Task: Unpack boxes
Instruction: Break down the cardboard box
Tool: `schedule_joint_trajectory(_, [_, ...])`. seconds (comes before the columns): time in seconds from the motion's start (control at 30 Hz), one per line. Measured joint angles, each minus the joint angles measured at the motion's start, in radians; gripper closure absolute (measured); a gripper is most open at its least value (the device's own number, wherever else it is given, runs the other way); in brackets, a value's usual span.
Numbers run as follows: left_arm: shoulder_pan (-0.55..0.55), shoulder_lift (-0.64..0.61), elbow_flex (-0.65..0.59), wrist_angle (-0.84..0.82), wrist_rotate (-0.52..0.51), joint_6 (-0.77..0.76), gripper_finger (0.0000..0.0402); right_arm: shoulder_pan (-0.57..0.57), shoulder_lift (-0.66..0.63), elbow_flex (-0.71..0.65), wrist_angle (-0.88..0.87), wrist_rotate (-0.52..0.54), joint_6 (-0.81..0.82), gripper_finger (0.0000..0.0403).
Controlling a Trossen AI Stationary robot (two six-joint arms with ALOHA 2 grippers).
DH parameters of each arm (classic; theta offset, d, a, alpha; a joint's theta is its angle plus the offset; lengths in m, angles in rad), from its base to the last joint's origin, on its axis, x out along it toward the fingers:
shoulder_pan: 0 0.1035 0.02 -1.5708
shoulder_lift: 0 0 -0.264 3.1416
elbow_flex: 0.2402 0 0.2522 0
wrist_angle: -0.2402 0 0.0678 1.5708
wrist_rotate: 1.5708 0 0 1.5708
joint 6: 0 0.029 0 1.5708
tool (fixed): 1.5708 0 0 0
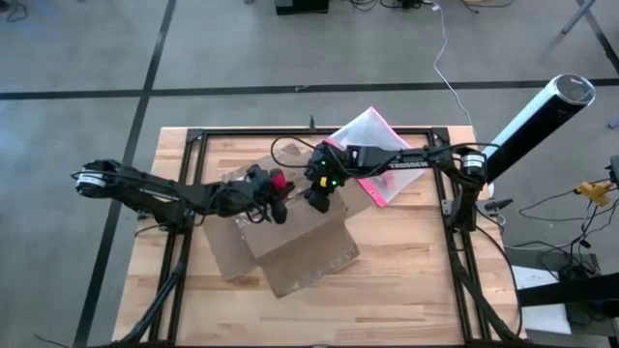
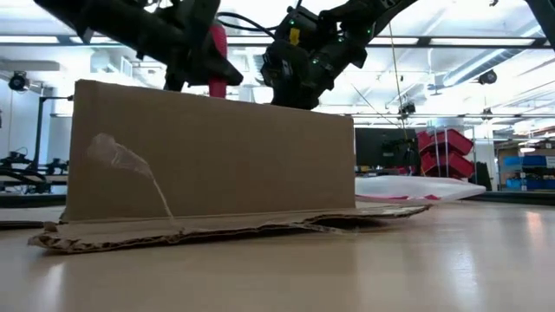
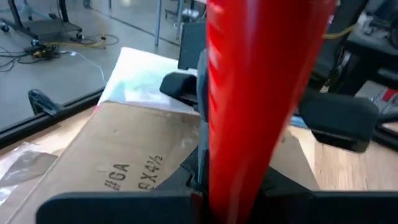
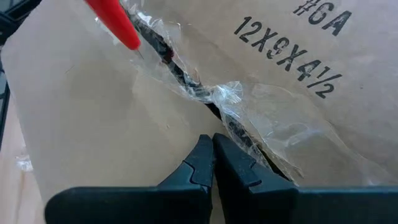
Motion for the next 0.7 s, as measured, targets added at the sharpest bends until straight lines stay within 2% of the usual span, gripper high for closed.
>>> schedule_joint_trajectory(0.2, [0.000,0.042,0.004,0.022,-0.043,0.026,0.0379,0.000,0.000,0.000,0.000,0.000,0.017,0.0403])
schedule_joint_trajectory(0.4, [0.003,0.064,0.038,0.068,-0.043,0.100,0.0379,0.000,0.000,0.001,0.000,0.000,0.017,0.0403])
schedule_joint_trajectory(0.7, [0.020,0.107,0.036,0.066,-0.014,0.107,0.0379,0.001,0.000,0.001,0.000,0.000,0.016,0.0403])
